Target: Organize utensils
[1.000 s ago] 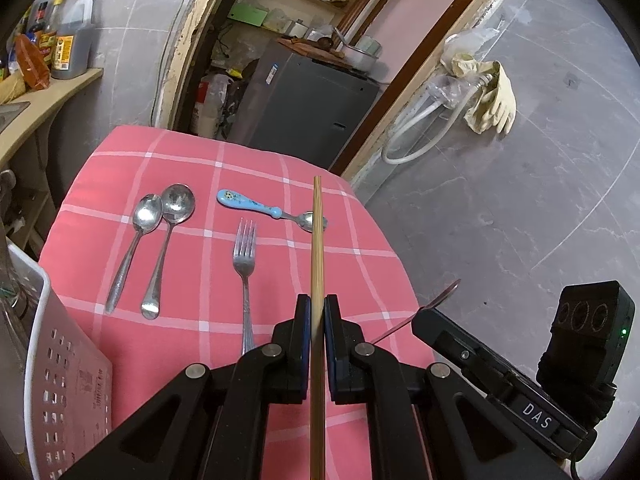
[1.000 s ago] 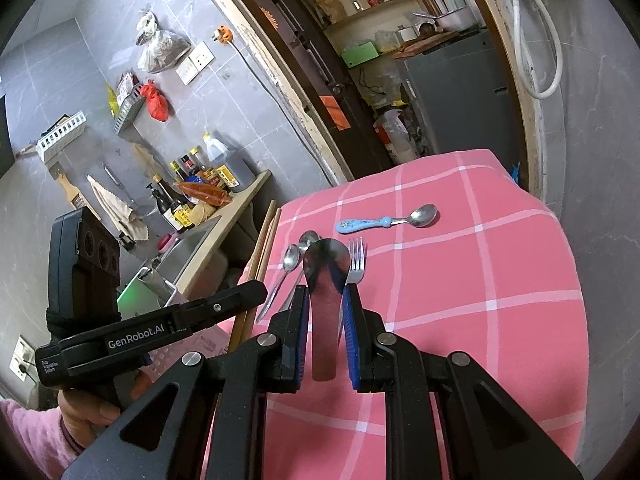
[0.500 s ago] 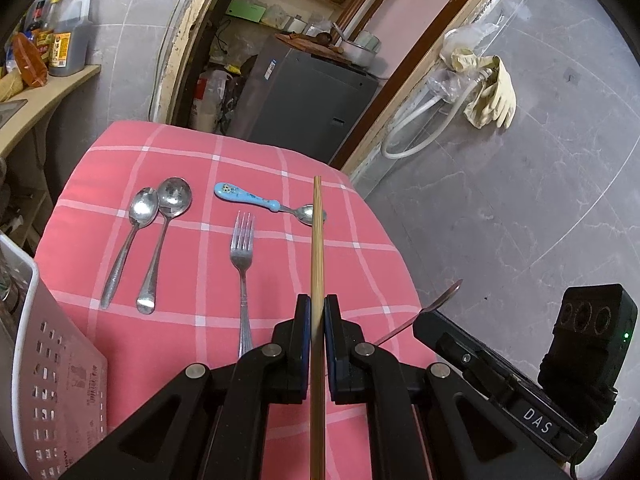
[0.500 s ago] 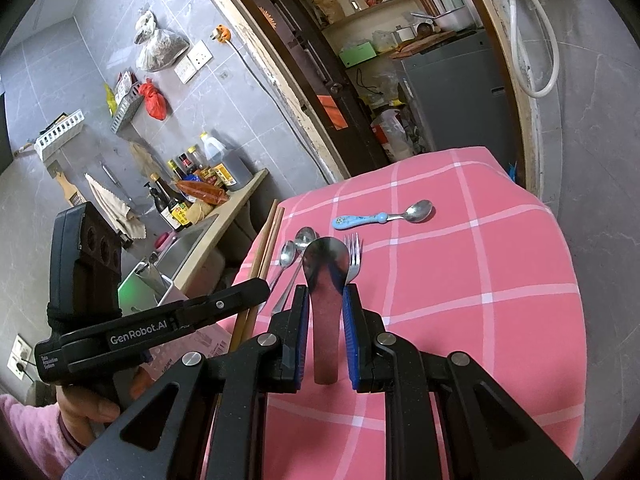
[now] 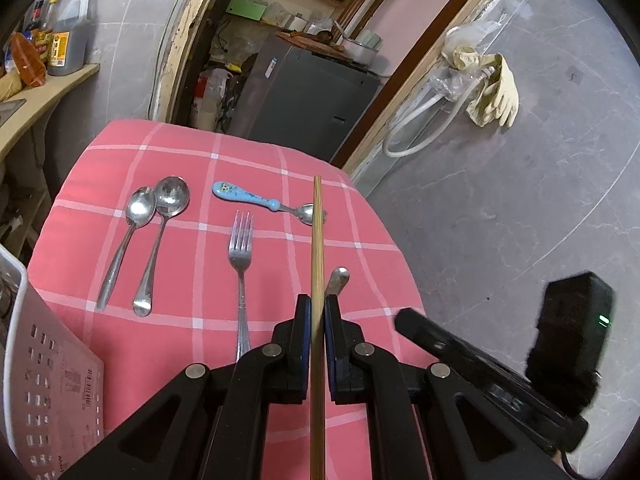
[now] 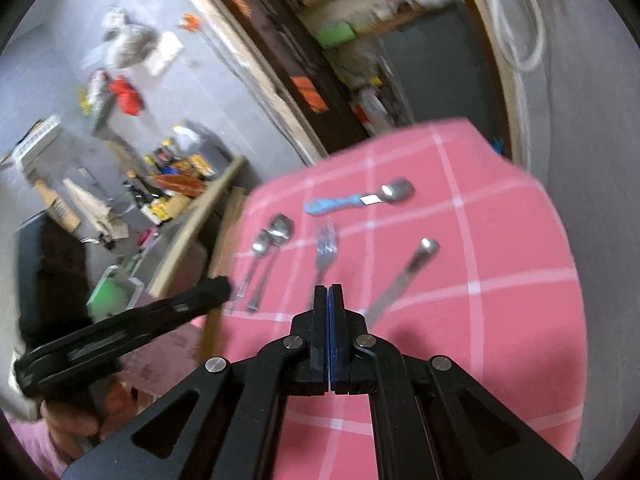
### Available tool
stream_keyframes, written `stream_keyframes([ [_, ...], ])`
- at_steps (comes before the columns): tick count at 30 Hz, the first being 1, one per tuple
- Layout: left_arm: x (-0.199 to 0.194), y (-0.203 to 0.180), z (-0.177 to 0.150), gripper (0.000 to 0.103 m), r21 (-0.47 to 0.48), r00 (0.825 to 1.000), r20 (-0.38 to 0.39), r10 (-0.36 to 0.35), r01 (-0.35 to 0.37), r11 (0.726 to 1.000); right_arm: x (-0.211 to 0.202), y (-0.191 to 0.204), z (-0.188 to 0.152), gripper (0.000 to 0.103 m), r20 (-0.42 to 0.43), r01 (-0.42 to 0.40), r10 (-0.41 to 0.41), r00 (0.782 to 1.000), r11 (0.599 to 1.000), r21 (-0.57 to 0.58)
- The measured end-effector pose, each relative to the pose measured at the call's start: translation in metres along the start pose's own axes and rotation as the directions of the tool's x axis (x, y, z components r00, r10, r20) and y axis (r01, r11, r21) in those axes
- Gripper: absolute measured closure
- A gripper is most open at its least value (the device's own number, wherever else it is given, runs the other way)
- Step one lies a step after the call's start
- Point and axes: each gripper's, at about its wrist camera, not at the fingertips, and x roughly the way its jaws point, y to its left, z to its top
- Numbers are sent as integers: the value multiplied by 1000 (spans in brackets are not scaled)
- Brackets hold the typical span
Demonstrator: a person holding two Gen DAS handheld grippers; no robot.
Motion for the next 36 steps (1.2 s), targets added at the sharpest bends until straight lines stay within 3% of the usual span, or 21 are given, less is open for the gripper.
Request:
stream_keyframes([
  [2, 4, 2, 0, 96, -11, 1000, -7, 5, -5, 1000, 16, -16, 3, 79, -26, 21, -20, 999, 999, 48],
  [4, 9, 5, 0, 96, -22, 1000, -9, 10, -10, 1000, 28, -25, 5, 72, -34, 43, -42, 999, 998, 51],
  [12, 28, 16, 5, 96, -63, 999, -11, 50, -50, 997, 72, -43, 33, 72, -105, 144, -148, 983, 988, -48],
  [17, 38, 24, 7, 96, -97, 997, -16, 74, -75, 992, 89, -47, 45, 72, -140, 122, -135, 981, 988, -98],
  [18, 40, 25, 7, 96, -103, 997, -17, 78, -79, 992, 91, -44, 46, 72, -144, 121, -136, 980, 986, -112],
  [19, 42, 26, 7, 96, -108, 997, -17, 82, -83, 991, 91, -43, 47, 81, -147, 117, -134, 980, 986, -116],
  [20, 43, 28, 7, 96, -116, 996, -17, 86, -87, 989, 93, -44, 47, 96, -150, 124, -140, 979, 986, -116],
  [24, 45, 29, 9, 96, -125, 995, -15, 95, -97, 987, 92, -53, 49, 98, -146, 76, -85, 986, 995, -65],
  [28, 41, 28, 12, 96, -124, 995, -6, 98, -98, 987, 76, -56, 51, 100, -97, -18, 20, 995, 1000, 17],
  [32, 31, 22, 15, 96, -117, 996, 14, 88, -86, 989, 49, -35, 54, 101, -29, -60, 60, 998, 998, -13],
  [36, 17, 13, 19, 96, -103, 997, 41, 67, -63, 993, 16, -3, 56, 101, 33, -52, 56, 998, 993, -109],
])
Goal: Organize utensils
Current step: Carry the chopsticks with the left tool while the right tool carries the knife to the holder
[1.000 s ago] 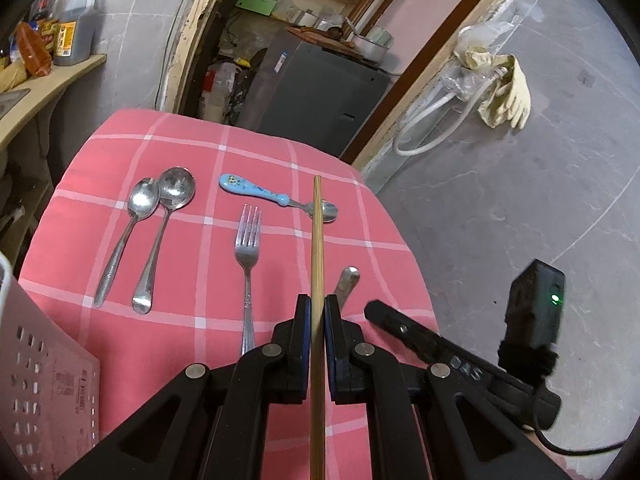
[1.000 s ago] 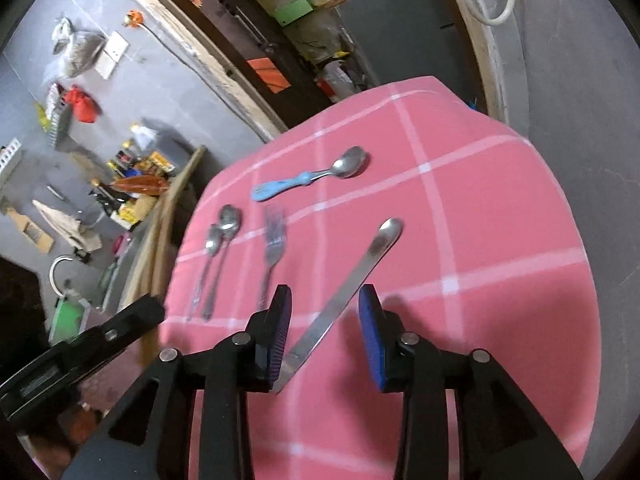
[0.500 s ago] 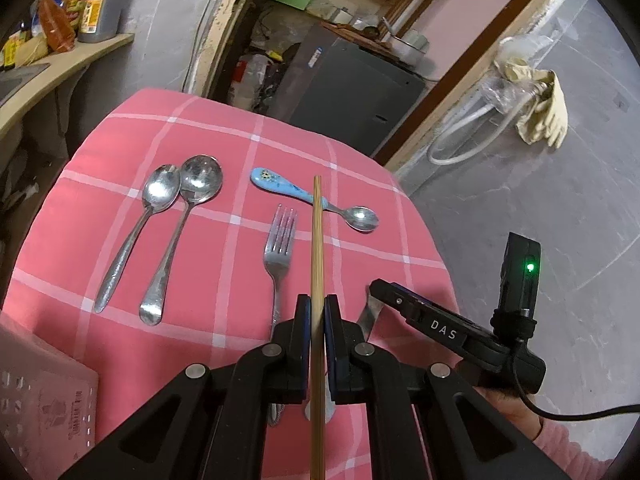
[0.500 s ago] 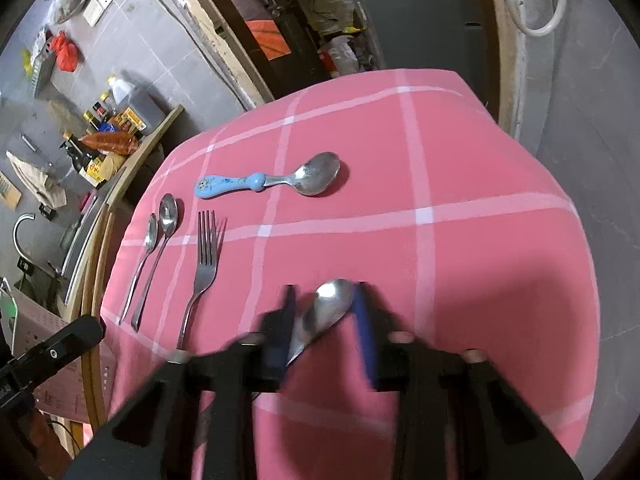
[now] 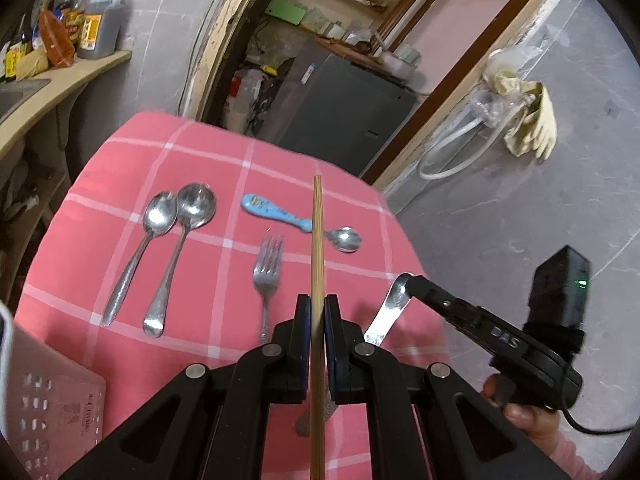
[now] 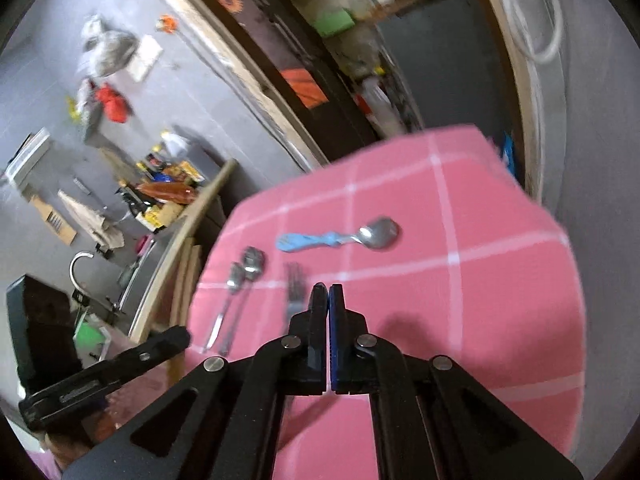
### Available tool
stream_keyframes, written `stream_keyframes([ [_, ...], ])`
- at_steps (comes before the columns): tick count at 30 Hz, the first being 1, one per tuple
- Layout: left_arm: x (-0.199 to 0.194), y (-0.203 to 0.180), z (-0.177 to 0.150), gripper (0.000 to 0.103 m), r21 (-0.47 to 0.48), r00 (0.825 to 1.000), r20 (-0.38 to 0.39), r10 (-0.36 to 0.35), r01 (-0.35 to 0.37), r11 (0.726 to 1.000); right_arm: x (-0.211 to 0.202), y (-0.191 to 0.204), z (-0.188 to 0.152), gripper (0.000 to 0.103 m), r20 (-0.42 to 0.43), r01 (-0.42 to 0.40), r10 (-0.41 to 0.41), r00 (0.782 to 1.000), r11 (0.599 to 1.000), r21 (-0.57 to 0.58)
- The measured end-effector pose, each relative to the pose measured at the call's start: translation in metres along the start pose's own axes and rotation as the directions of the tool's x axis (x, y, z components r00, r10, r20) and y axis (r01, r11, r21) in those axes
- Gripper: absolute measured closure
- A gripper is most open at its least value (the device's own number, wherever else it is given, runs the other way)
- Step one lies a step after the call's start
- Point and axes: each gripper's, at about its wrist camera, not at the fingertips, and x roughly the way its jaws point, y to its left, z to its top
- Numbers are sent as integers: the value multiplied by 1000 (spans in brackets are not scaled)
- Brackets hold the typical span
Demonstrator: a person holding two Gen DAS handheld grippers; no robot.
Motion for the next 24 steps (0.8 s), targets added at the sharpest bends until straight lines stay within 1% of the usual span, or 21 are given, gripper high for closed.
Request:
stream_keyframes([
  [5, -26, -13, 7, 96, 19, 998, 40, -42, 41, 999, -40, 39, 16, 101, 88, 31, -21, 996, 994, -109],
  [9, -54, -19, 14, 96, 32, 994, 76, -82, 80, 996, -68, 60, 30, 101, 137, 41, -21, 990, 989, -141],
  [13, -84, -18, 23, 96, 41, 988, 109, -111, 108, 993, -96, 86, 37, 101, 179, 45, -15, 984, 985, -165],
  [19, -135, -4, 41, 96, 51, 975, 185, -122, 114, 992, -124, 138, 43, 101, 221, 20, 34, 975, 971, -238],
  [24, -175, 21, 57, 96, 47, 959, 268, -89, 79, 996, -131, 179, 43, 101, 234, -27, 99, 967, 957, -290],
])
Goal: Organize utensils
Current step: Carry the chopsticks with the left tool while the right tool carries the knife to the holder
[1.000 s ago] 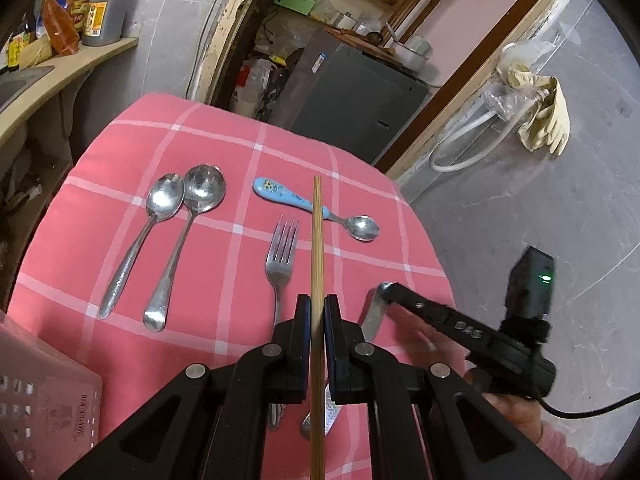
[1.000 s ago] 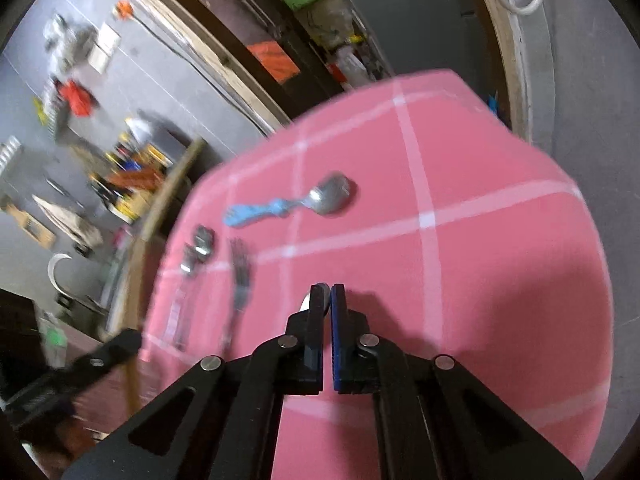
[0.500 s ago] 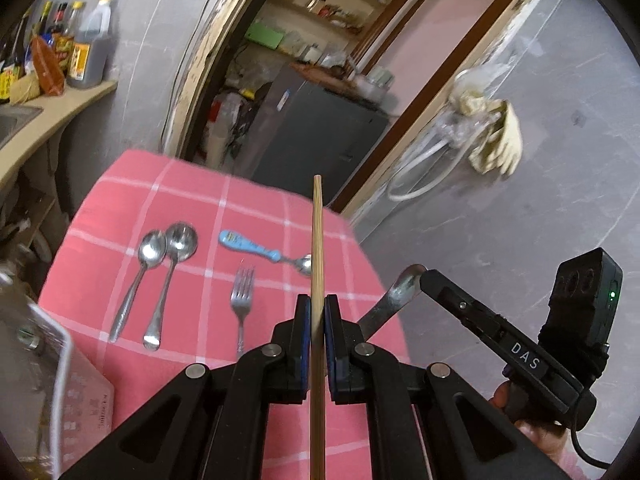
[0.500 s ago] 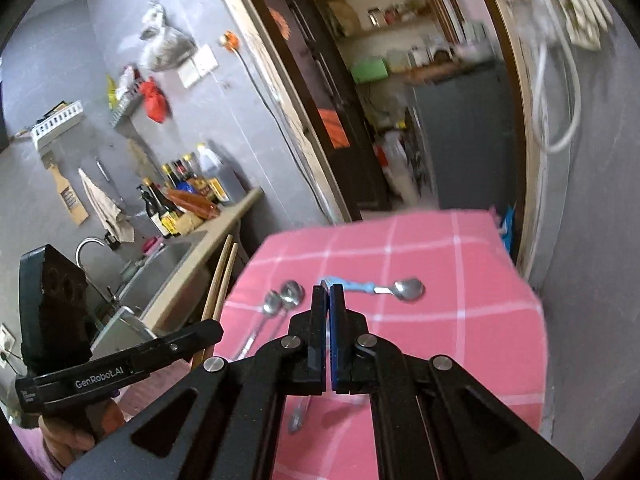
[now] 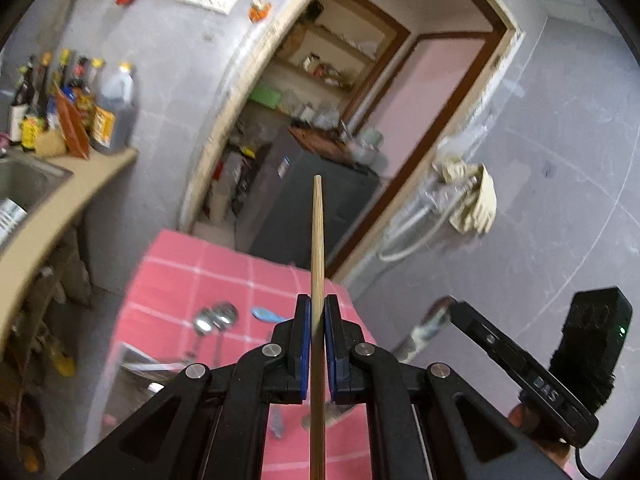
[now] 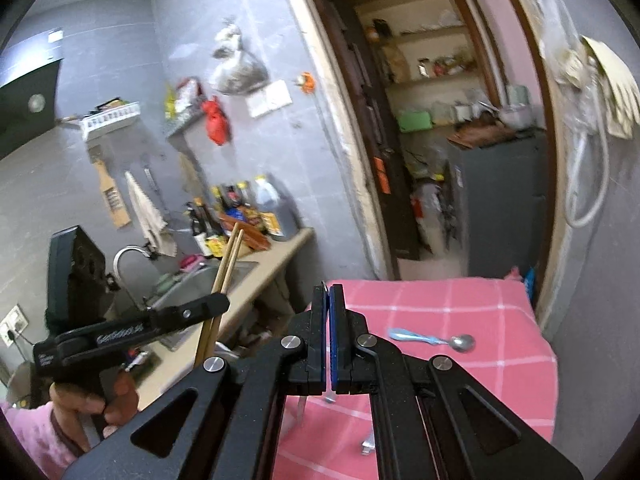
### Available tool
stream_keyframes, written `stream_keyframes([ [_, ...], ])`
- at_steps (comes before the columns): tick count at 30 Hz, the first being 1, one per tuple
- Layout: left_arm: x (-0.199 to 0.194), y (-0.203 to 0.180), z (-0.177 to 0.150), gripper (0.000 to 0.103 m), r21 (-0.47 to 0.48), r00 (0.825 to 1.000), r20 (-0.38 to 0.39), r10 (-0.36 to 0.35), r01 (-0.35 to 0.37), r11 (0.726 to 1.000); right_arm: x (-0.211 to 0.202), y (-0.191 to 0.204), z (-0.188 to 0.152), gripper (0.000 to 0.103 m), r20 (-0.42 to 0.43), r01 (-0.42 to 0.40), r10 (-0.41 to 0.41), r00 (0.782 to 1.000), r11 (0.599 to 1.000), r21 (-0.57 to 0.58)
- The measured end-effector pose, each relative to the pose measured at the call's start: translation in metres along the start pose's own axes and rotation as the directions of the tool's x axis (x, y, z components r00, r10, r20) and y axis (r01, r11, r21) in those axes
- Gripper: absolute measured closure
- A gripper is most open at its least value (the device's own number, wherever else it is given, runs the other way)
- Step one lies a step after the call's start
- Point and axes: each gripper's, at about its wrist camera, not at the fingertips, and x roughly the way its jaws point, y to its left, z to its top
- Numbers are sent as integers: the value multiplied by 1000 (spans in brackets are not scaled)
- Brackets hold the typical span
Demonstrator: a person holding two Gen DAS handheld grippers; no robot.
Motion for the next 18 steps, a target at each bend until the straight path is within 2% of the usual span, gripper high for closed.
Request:
stream_keyframes([
  [8, -36, 36, 19, 96, 11, 988, 127, 84, -86, 996, 10, 52, -4, 101, 7, -88, 88, 996, 995, -44],
  [12, -40, 53, 14, 96, 31, 977, 171, 128, -135, 990, 23, 70, -18, 101, -10, -106, 106, 994, 992, -62],
  [18, -37, 78, -4, 96, -9, 966, 219, 135, -136, 991, 45, 83, -43, 101, -68, -108, 103, 992, 991, -79],
])
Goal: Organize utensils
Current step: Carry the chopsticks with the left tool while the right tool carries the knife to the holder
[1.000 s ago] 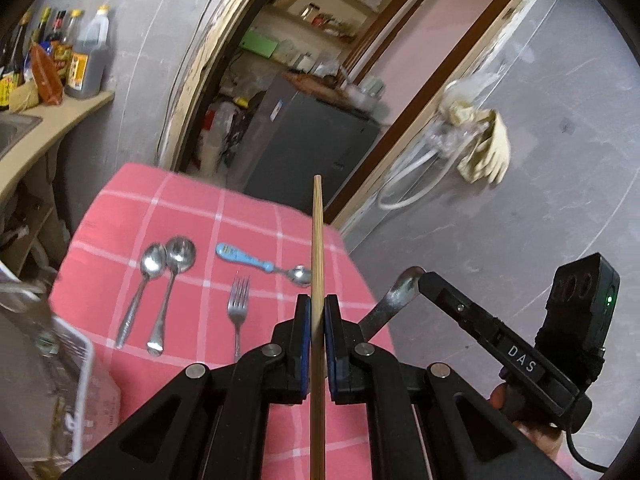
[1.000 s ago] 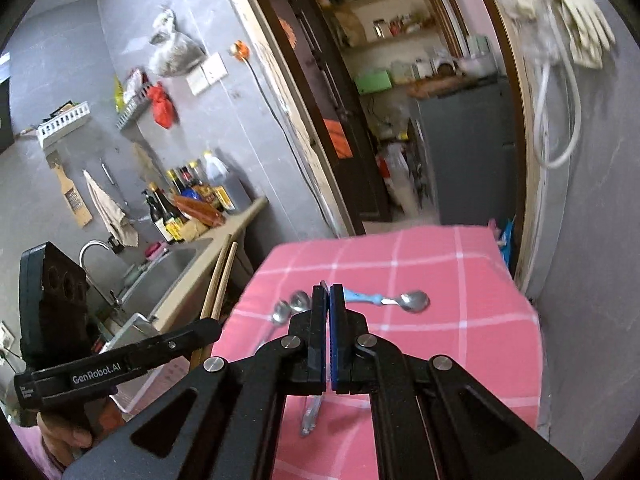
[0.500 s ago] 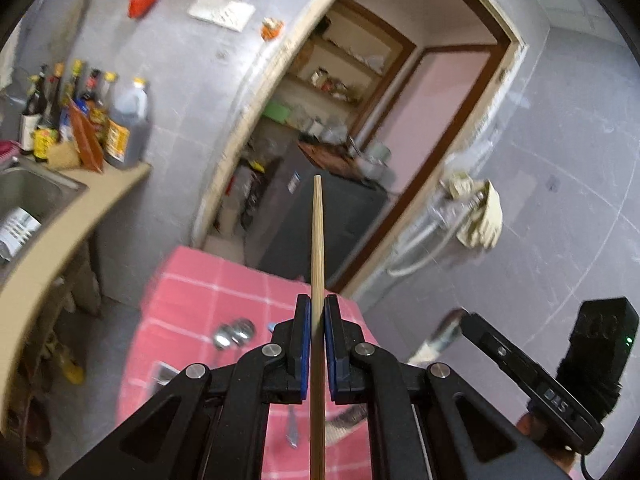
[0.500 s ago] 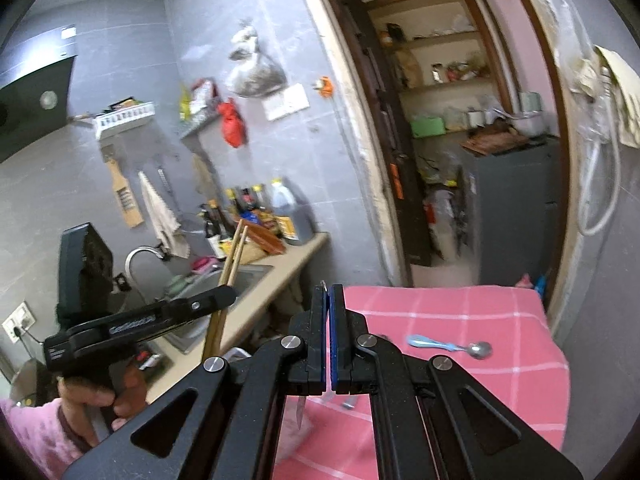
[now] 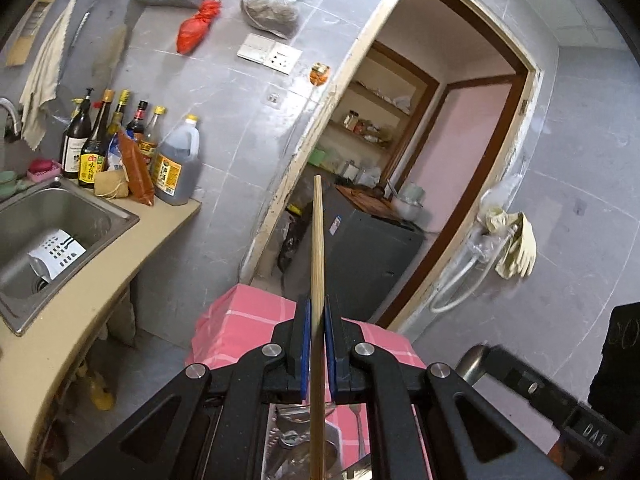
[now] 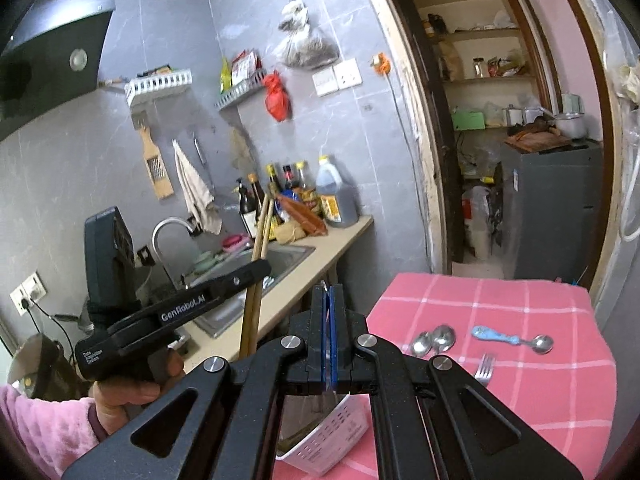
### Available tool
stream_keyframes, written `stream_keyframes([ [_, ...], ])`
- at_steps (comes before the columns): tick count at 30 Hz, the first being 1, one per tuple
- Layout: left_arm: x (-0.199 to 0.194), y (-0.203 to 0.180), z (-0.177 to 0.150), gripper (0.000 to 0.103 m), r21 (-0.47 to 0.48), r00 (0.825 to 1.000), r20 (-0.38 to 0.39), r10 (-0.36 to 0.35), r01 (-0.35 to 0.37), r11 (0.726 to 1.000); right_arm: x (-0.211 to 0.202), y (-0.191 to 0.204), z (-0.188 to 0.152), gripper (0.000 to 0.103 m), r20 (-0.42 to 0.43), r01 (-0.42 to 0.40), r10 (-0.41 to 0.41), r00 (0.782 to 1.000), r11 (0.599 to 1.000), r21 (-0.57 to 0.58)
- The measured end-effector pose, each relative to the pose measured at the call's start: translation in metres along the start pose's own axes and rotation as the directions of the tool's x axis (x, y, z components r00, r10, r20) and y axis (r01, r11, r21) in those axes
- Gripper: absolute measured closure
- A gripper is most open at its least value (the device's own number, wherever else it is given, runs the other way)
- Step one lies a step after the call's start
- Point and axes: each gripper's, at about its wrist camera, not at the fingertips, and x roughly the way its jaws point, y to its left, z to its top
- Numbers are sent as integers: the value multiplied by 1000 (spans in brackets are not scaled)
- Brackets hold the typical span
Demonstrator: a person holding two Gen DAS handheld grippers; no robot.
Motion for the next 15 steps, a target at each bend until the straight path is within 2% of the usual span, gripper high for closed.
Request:
stream_keyframes([
  [5, 6, 5, -6, 96, -8, 999, 24, 21, -21, 1000, 14, 7, -15, 101, -51, 7, -7, 999, 1000, -2],
  [15, 5, 6, 4, 96, -39, 997, 71, 28, -25, 999, 17, 13, -23, 101, -68, 23, -24, 997, 1000, -14],
])
